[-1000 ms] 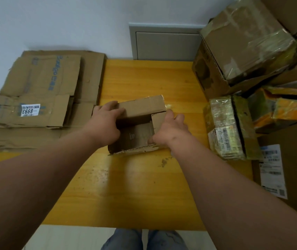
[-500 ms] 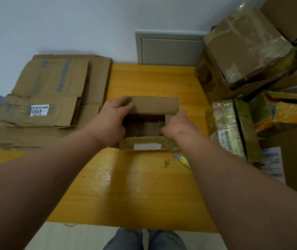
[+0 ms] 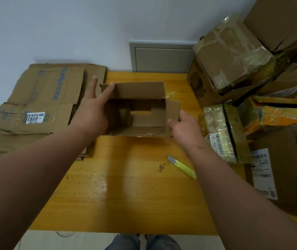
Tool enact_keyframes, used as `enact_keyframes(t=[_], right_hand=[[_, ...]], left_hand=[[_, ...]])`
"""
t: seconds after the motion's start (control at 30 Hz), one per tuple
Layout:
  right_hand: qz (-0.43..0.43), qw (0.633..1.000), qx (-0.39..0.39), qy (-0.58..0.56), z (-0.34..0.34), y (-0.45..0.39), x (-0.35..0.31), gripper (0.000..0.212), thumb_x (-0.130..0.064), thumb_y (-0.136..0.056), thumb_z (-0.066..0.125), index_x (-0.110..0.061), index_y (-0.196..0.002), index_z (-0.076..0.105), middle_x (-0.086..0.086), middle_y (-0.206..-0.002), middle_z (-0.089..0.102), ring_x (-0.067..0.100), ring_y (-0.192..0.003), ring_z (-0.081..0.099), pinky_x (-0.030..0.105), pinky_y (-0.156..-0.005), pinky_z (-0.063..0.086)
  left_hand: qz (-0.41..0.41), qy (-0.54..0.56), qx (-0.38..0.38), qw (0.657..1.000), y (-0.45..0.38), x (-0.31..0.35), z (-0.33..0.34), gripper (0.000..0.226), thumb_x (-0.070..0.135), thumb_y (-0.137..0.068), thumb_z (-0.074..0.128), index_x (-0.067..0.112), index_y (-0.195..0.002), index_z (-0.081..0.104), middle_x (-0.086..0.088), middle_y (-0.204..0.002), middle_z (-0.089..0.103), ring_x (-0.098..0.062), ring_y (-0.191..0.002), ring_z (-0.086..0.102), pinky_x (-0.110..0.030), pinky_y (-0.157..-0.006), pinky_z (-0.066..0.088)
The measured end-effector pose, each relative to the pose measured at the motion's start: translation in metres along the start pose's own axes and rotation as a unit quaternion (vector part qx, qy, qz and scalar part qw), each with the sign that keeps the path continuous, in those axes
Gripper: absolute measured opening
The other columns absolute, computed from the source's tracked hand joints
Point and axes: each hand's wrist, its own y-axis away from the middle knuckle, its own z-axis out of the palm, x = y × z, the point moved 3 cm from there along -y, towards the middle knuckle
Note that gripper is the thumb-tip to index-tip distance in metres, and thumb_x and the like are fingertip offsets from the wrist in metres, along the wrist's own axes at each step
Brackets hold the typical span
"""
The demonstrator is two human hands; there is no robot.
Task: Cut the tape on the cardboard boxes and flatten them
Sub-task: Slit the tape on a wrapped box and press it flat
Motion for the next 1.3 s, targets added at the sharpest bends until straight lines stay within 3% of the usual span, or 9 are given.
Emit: enact_keyframes(t=[0.07, 0.17, 0.33, 0.5, 0.7, 0.87, 1.0, 1.13, 1.3], right_hand=[[-0.078, 0.994, 0.030, 0.075, 0.001, 0.007, -0.005, 0.032, -0.024, -0.100, 0.048, -0.042, -0.127, 0.051, -0.010, -0.109, 0.060, 0.017, -0.099, 0.059, 0.035, -0.081, 0.052], [-0.176, 0.966, 0.026, 0.188, 0.014, 0.021, 0.002, 0.057, -0.023, -0.100, 0.048, -0.041, -0.151, 0.029, -0.010, -0.140, 0.045, 0.014, -0.111, 0.052, 0.027, -0.085, 0.047], [-0.234, 0.938, -0.033, 0.254, 0.039, 0.045, 0.028, 0.063, -0.016, -0.095, 0.048, -0.035, -0.153, 0.029, -0.010, -0.162, 0.021, 0.021, -0.137, 0.040, 0.039, -0.099, 0.047], [-0.248, 0.927, -0.053, 0.275, 0.051, 0.053, 0.038, 0.065, -0.014, -0.088, 0.048, -0.027, -0.150, 0.038, 0.000, -0.161, 0.026, 0.028, -0.133, 0.045, 0.043, -0.101, 0.042], [-0.225, 0.925, -0.068, 0.298, 0.053, 0.061, 0.051, 0.071, -0.032, -0.075, 0.053, -0.028, -0.145, 0.042, 0.000, -0.151, 0.036, 0.022, -0.134, 0.041, 0.042, -0.109, 0.030], [-0.226, 0.914, -0.062, 0.332, 0.051, 0.062, 0.065, 0.070, -0.038, -0.074, 0.049, -0.028, -0.143, 0.048, -0.001, -0.139, 0.049, 0.018, -0.124, 0.048, 0.040, -0.110, 0.018], [-0.237, 0.912, -0.097, 0.320, 0.066, 0.064, 0.061, 0.067, -0.039, -0.079, 0.046, -0.029, -0.144, 0.047, -0.006, -0.130, 0.055, 0.013, -0.121, 0.047, 0.035, -0.107, 0.015], [-0.187, 0.958, 0.057, 0.209, 0.055, 0.053, 0.051, 0.022, -0.023, -0.081, 0.050, -0.018, -0.088, 0.071, -0.005, -0.085, 0.063, 0.019, -0.085, 0.057, 0.041, -0.091, 0.040], [-0.052, 0.991, 0.039, 0.116, 0.043, 0.015, 0.045, 0.008, -0.024, -0.097, 0.052, -0.026, -0.099, 0.059, -0.007, -0.105, 0.051, 0.007, -0.084, 0.054, 0.023, -0.070, 0.043]], left_hand=[[-0.006, 0.001, 0.010, 1.000, -0.006, -0.002, -0.001, 0.114, -0.014, -0.082, 0.060, 0.057, -0.149, 0.001, 0.015, -0.164, -0.005, -0.031, -0.146, 0.025, -0.012, -0.063, 0.041], [-0.026, 0.004, 0.003, 1.000, -0.009, -0.013, 0.000, 0.112, -0.003, -0.086, 0.064, 0.059, -0.147, -0.008, -0.005, -0.158, 0.025, -0.030, -0.121, 0.051, -0.025, -0.071, 0.047], [-0.169, 0.103, -0.036, 0.979, 0.001, -0.041, 0.007, 0.047, 0.016, -0.094, 0.063, 0.034, -0.136, 0.054, -0.008, -0.122, 0.062, -0.026, -0.095, 0.066, -0.046, -0.081, 0.060], [-0.178, 0.046, -0.059, 0.981, 0.008, -0.062, 0.001, 0.048, 0.023, -0.091, 0.067, 0.029, -0.137, 0.054, 0.007, -0.095, 0.059, -0.011, -0.076, 0.059, -0.026, -0.055, 0.046], [-0.163, 0.002, -0.079, 0.984, 0.013, -0.066, 0.014, 0.065, 0.006, -0.088, 0.065, 0.029, -0.144, 0.043, 0.002, -0.095, 0.057, -0.020, -0.081, 0.062, -0.031, -0.058, 0.049], [-0.252, 0.327, 0.011, 0.911, 0.007, -0.044, 0.009, 0.051, 0.014, -0.101, 0.044, 0.032, -0.149, 0.039, -0.004, -0.110, 0.061, -0.028, -0.088, 0.068, -0.039, -0.070, 0.061], [-0.195, 0.180, -0.075, 0.961, 0.001, -0.016, 0.011, 0.082, 0.056, -0.086, 0.065, 0.029, -0.153, 0.027, -0.011, -0.147, 0.043, -0.033, -0.120, 0.055, -0.053, -0.093, 0.054], [-0.176, 0.052, -0.112, 0.977, 0.004, -0.020, 0.024, 0.111, 0.042, -0.067, 0.087, 0.027, -0.154, 0.020, -0.009, -0.156, 0.028, -0.035, -0.134, 0.041, -0.057, -0.102, 0.046], [-0.274, 0.108, -0.041, 0.955, 0.006, -0.045, 0.026, 0.120, 0.027, -0.064, 0.091, 0.030, -0.154, 0.012, -0.013, -0.151, 0.033, -0.039, -0.129, 0.046, -0.059, -0.098, 0.048]])
